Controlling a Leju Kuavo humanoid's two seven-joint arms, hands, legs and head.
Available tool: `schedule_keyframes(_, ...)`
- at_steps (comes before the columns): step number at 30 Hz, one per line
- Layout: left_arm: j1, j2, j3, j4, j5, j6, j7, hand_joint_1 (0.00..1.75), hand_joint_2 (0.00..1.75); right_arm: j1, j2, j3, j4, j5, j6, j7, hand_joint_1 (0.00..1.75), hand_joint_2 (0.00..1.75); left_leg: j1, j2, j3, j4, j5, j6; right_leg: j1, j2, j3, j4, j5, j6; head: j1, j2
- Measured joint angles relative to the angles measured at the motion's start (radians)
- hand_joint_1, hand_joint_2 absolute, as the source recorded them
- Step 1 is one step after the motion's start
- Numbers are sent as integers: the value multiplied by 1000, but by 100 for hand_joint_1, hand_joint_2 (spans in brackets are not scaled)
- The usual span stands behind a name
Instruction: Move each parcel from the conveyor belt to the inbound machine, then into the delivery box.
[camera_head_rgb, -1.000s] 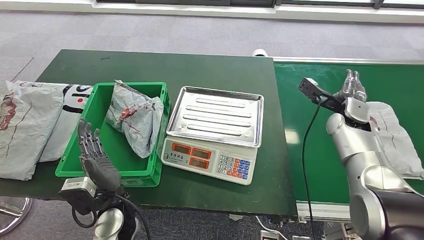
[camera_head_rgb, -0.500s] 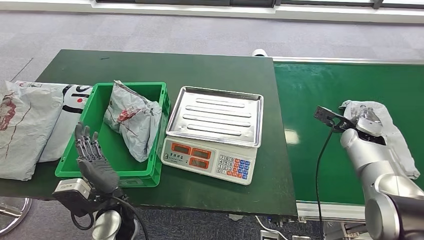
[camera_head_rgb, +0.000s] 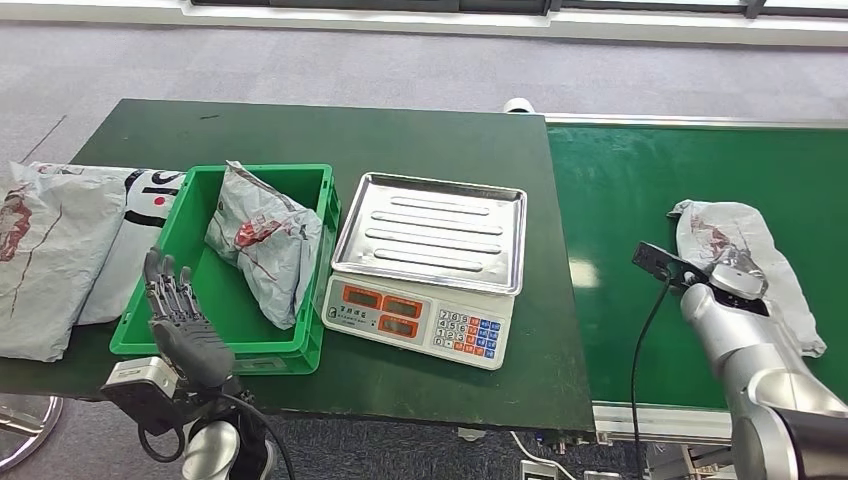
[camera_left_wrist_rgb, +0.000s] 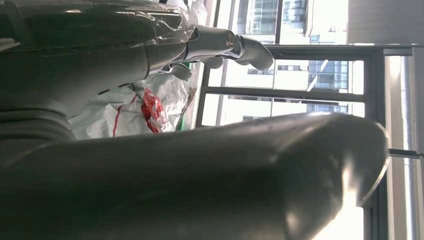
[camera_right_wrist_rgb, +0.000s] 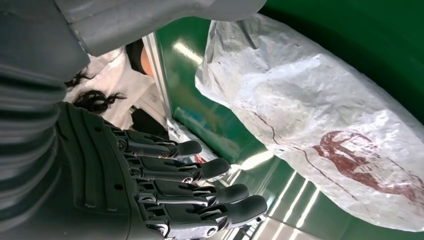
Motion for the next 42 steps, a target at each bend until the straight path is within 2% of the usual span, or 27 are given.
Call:
schedule_keyframes(9, -11, -3, 20, 36, 25, -49, 0, 0, 0, 17, -19, -19, 5, 27, -67, 9, 0, 175, 0, 0, 0, 0, 0, 0, 0, 0, 0, 0, 0, 0, 0, 0)
schedule_keyframes(13, -13, -7, 30, 52, 25, -59, 0, 0, 0, 31, -29, -31, 5, 43, -108, 10, 0, 0, 0, 0, 0, 0, 0, 0, 0, 0, 0, 0, 0, 0, 0, 0)
schedule_keyframes(24, -13, -8, 45, 77, 25, -67, 0, 0, 0, 85, -66, -64, 5, 75, -241, 35, 0, 0, 0, -1, -1, 0, 0, 0, 0, -1, 0, 0, 0, 0, 0, 0)
schedule_keyframes(31, -16, -8, 49, 87, 25, -66, 0, 0, 0, 114, -76, -122, 5, 57, -263, 26, 0, 0, 0, 0, -1, 0, -1, 0, 0, 0, -1, 0, 0, 0, 0, 0)
schedule_keyframes(35, -21, -8, 50, 91, 25, -65, 0, 0, 0, 127, -78, -148, 5, 56, -292, 31, 0, 175, 0, 0, -1, 0, -1, 0, 0, 0, -1, 0, 0, 0, 0, 0)
schedule_keyframes(42, -23, -8, 50, 94, 25, -62, 1, 0, 0, 149, -82, -167, 5, 76, -296, 54, 0, 175, 0, 0, -1, 0, -1, 0, 0, 0, -1, 0, 0, 0, 0, 0)
